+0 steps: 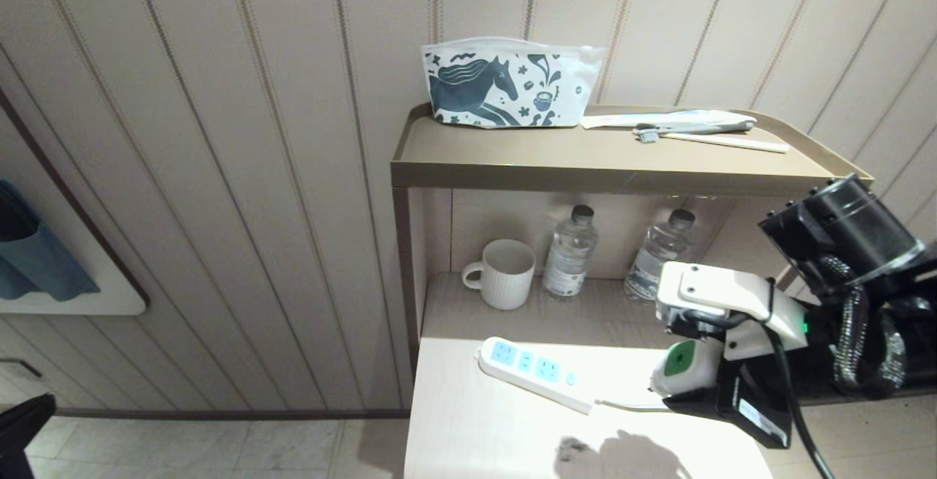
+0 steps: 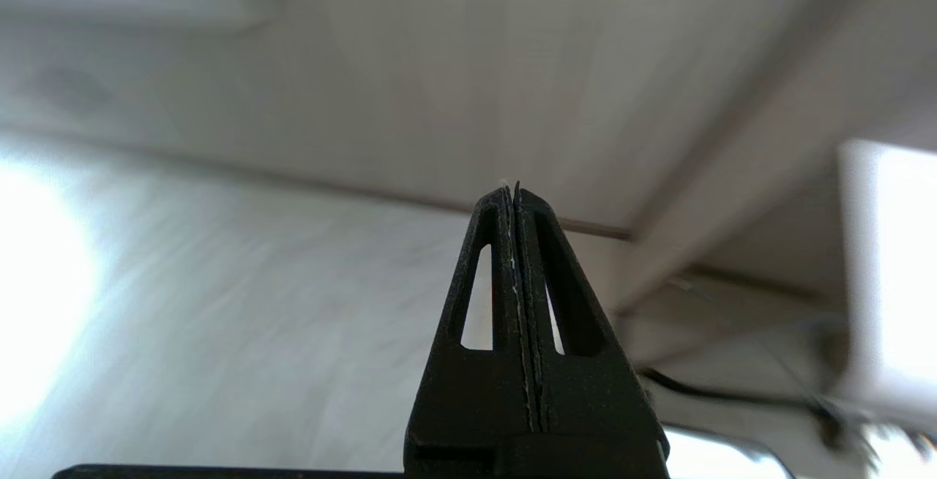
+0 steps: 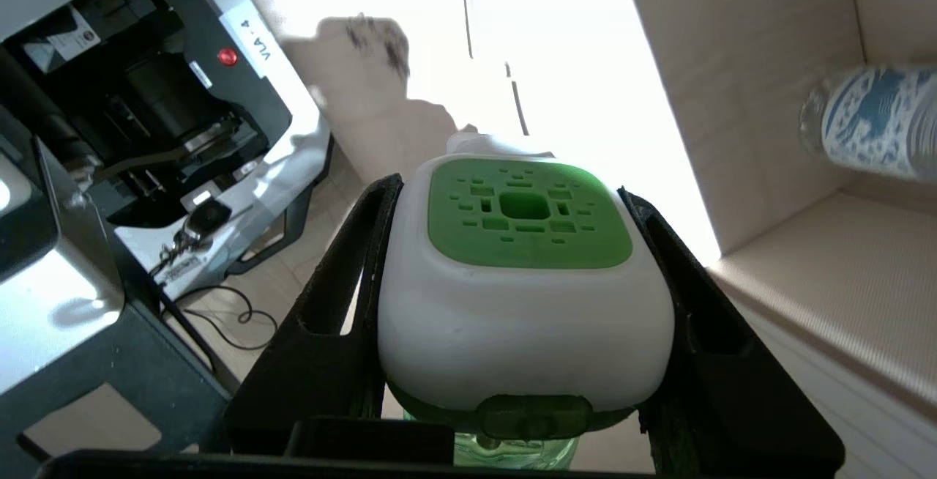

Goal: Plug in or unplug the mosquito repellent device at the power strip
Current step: Place the mosquito repellent liquid on the table

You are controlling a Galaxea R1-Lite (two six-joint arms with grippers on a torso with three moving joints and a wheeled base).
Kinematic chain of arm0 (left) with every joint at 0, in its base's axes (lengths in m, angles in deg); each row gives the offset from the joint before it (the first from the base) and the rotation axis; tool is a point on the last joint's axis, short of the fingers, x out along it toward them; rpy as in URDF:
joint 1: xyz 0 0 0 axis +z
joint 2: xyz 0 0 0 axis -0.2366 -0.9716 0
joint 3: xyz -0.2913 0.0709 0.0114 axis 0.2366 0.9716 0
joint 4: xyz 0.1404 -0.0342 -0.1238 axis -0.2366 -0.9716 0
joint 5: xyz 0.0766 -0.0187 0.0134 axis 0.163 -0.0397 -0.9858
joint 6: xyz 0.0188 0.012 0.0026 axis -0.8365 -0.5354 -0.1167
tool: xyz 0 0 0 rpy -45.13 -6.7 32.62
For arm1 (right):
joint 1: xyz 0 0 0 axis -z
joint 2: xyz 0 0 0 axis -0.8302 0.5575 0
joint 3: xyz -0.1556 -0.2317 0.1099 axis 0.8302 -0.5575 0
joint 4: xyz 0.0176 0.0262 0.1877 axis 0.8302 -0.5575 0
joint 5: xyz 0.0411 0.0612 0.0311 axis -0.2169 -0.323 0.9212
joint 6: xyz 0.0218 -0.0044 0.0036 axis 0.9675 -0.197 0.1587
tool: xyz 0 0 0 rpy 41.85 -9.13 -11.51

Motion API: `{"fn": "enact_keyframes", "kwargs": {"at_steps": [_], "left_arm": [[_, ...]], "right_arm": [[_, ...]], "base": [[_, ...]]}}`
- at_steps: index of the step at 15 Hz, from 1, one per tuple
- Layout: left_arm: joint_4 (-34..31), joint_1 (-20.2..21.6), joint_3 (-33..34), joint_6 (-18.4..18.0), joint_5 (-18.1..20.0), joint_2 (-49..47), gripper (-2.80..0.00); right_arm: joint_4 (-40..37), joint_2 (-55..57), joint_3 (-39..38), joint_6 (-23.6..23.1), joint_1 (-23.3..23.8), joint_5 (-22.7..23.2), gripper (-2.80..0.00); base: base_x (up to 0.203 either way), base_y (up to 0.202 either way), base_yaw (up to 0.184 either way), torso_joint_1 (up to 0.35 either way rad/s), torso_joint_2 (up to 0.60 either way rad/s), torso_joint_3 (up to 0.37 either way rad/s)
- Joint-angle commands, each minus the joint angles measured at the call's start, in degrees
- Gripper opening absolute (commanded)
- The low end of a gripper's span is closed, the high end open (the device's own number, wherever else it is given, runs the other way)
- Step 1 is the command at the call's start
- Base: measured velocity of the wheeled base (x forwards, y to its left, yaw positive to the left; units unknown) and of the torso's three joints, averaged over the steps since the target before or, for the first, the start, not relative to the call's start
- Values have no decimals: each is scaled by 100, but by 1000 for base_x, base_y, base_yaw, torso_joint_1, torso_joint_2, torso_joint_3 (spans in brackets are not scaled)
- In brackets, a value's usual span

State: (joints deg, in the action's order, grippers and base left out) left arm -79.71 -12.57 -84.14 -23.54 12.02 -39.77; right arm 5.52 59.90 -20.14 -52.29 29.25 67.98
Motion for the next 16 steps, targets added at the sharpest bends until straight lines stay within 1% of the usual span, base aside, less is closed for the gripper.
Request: {"fn": "enact_keyframes", "kwargs": {"at_steps": [1, 3, 4, 5, 6, 7, 8, 9, 11, 12, 13, 14, 16], "left_arm": [[-378, 1046, 105, 25, -20, 984, -280], [-564, 1896, 403, -29, -4, 1620, -280], [-606, 2196, 558, -76, 7, 1834, -280], [-628, 2407, 757, -150, 17, 2087, -280], [-630, 2508, 984, -304, 59, 2370, -280], [-624, 2553, 1144, -501, 199, 2731, -280], [-633, 2578, 1223, -716, 481, 3167, -280], [-637, 2592, 1287, -988, 959, 3618, -280], [-577, 2612, 1526, -1597, 2216, 4161, -280], [-443, 2615, 1656, -1727, 2691, 4189, -280], [-365, 2616, 1751, -1650, 3178, 4192, -280], [-372, 2604, 1804, -1391, 3381, 4192, -280], [-355, 2599, 1825, -1313, 3353, 4187, -280]], "right_arm": [[-20, -494, -265, -20, 11, 4, -280], [-26, -767, -435, -12, 16, -3, -280], [-26, -851, -501, -11, 46, 1, -280], [-26, -926, -565, -11, 112, 4, -280], [-26, -1017, -618, -11, 127, 5, -280], [-26, -1086, -653, -11, 136, -3, -280], [-26, -1158, -691, -10, 139, -4, -280], [-28, -1240, -717, -4, 146, -4, -280], [-46, -1463, -809, -2, 147, -5, -280], [-49, -1576, -861, 0, 156, -4, -280], [-45, -1692, -897, 14, 268, 6, -280], [-44, -1808, -923, 31, 375, 17, -280], [-32, -2008, -1032, 42, 539, 35, -280]], "base": [[0, 0, 0, 0, 0, 0], [0, 0, 0, 0, 0, 0], [0, 0, 0, 0, 0, 0], [0, 0, 0, 0, 0, 0], [0, 0, 0, 0, 0, 0], [0, 0, 0, 0, 0, 0], [0, 0, 0, 0, 0, 0], [0, 0, 0, 0, 0, 0], [0, 0, 0, 0, 0, 0], [0, 0, 0, 0, 0, 0], [0, 0, 0, 0, 0, 0], [0, 0, 0, 0, 0, 0], [0, 0, 0, 0, 0, 0]]}}
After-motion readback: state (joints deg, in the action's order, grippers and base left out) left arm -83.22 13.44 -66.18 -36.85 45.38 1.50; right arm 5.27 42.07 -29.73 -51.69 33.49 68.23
